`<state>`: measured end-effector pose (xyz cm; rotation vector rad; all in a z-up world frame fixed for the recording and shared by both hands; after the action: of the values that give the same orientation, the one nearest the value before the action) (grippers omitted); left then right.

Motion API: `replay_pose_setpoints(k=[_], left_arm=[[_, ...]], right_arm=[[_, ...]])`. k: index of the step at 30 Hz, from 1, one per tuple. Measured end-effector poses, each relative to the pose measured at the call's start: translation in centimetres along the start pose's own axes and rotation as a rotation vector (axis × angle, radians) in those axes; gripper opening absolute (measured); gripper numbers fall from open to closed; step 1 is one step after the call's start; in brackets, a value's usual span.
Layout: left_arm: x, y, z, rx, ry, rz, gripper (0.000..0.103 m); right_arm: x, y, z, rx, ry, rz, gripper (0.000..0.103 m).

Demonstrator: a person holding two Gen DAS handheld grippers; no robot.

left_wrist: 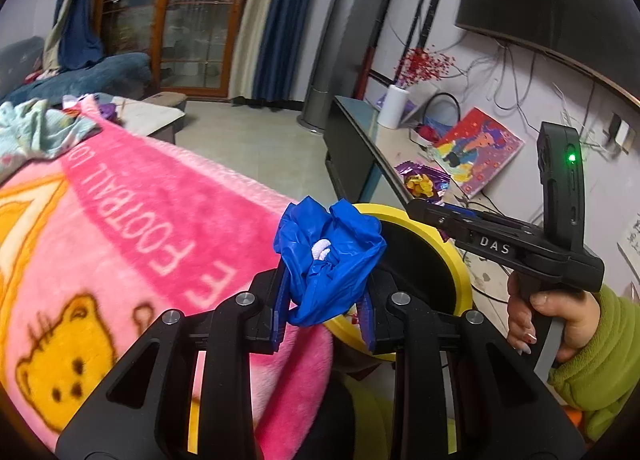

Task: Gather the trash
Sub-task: 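Carry the blue glove and purple wrapper over the yellow bin, then open both grippers to drop the glove and wrapper into the bin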

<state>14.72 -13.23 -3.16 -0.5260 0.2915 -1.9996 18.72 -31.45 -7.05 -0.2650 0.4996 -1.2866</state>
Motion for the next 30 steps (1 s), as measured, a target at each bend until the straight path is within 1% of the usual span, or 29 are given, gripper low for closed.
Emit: replay_pose_setpoints(k=[9,14,24,30], left_arm=[[3.3,1.4,-0.3,-0.007,0.064,-0.048,0.022],[4.6,2.2,-0.7,-0.015,0.083,-0.070,0.022],[6.6,4.2,-1.2,-0.044,0.105,-0.105,0.022],[7.5,5.4,-1.7,-0.065,0.126,-0.117,0.022]], right_arm=[[3.3,-1.2,-0.7,0.006,0.068,-0.048,0.034],[5.1,-1.7,-1.2,0.005,0.104,-0.073,0.034],[8.4,-2.8,-2.2,0.007,0.174,-0.121,0.035],[9.9,-2.7,-2.7,-0.008,0.221,-0.131,0.036]])
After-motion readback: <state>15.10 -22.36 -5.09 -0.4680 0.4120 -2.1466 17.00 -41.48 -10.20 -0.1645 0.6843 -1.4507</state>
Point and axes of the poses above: each gripper's, at about its wrist camera, not at the fingertips, and y roughly the way its jaws point, x to its right, z to its top, the point moved 4 cm from there along y, roughly the way its jaws point, and after that the axes turned 11 degrees about x, right-handed, at the moved point
